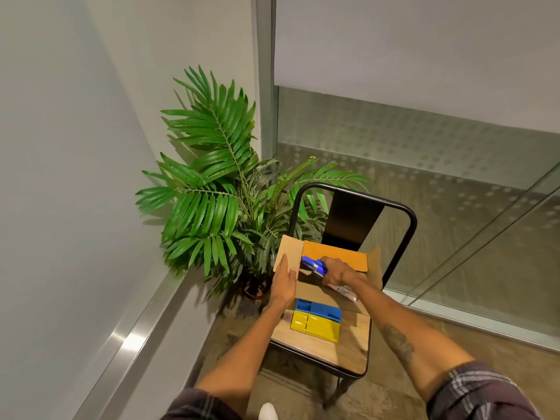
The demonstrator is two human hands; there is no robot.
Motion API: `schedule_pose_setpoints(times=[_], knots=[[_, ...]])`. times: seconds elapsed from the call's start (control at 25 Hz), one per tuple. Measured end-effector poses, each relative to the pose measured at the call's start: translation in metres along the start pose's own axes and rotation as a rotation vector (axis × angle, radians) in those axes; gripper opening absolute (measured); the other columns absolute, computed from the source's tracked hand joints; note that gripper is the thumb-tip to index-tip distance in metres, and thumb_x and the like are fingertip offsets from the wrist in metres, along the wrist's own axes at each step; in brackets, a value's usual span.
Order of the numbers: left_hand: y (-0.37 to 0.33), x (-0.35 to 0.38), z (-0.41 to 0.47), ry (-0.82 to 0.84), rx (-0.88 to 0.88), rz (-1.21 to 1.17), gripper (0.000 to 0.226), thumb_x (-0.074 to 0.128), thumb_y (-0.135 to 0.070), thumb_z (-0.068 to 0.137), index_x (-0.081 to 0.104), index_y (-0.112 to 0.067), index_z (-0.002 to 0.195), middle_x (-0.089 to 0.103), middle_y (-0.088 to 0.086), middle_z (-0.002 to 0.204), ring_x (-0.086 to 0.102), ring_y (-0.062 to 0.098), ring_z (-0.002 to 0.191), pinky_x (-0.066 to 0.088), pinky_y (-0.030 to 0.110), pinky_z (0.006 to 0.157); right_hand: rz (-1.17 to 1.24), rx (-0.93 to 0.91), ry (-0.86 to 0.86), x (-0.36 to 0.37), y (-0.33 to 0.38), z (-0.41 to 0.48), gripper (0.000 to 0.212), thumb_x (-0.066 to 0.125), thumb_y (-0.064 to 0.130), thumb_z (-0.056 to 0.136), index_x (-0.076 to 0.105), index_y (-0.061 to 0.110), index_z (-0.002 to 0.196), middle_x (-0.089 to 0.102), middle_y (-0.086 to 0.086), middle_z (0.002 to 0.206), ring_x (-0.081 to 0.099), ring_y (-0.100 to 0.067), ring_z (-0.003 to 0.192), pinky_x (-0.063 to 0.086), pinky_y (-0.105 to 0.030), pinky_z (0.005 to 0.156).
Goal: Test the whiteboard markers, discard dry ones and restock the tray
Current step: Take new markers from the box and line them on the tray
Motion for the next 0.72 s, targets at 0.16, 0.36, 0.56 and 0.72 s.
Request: schedule_pose_setpoints(times=[0.16, 0.36, 0.56, 0.72], knots=[[-0.003, -0.002, -0.023, -0.052, -0.042, -0.124, 0.054, 0.035, -0.020, 0.107, 0.018, -0.011, 0.158, 0.026, 0.007, 0.162, 0.028, 0.023, 0.148, 0.021, 0.030, 0.118, 0.115, -0.044, -0.016, -0.010, 0.012, -0.018, 0.043, 0.071, 0.013, 0.080, 0.050, 0.017, 0.117, 0.059, -0.009, 0.110, 0.055, -0.025, 0.095, 0.047, -0.038, 0.084], [0.000, 0.011, -0.069, -0.079, -0.167, -0.418, 0.046, 0.042, -0.042, 0.101, 0.057, -0.008, 0.126, 0.064, 0.010, 0.121, 0.057, 0.031, 0.115, 0.045, 0.040, 0.093, 0.345, -0.179, 0.076, -0.010, 0.039, -0.057, 0.029, 0.072, 0.011, 0.080, 0.053, 0.014, 0.101, 0.061, -0.009, 0.096, 0.057, -0.024, 0.085, 0.049, -0.038, 0.079], [-0.003, 0.016, -0.130, -0.174, -0.349, -1.144, 0.050, 0.031, -0.048, 0.106, 0.067, -0.013, 0.104, 0.072, 0.011, 0.086, 0.070, 0.024, 0.080, 0.056, 0.034, 0.069, 0.734, -0.220, 0.339, 0.032, 0.071, -0.105, 0.026, 0.074, 0.003, 0.077, 0.056, 0.008, 0.095, 0.067, -0.013, 0.085, 0.065, -0.027, 0.078, 0.055, -0.043, 0.078], [0.006, 0.002, -0.177, -0.273, -0.338, -1.455, 0.061, 0.024, -0.055, 0.104, 0.065, -0.013, 0.124, 0.073, 0.003, 0.064, 0.070, 0.012, 0.055, 0.053, 0.030, 0.065, 0.865, -0.215, 0.489, 0.072, 0.105, -0.146, 0.019, 0.064, -0.007, 0.086, 0.054, 0.008, 0.090, 0.064, -0.013, 0.080, 0.066, -0.027, 0.075, 0.057, -0.040, 0.074]])
Point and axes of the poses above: each hand's wrist, its own z-axis towards the middle knuckle, its own x-axis out of the palm, y = z × x, the point moved 3 cm from there along z, towards the middle knuckle
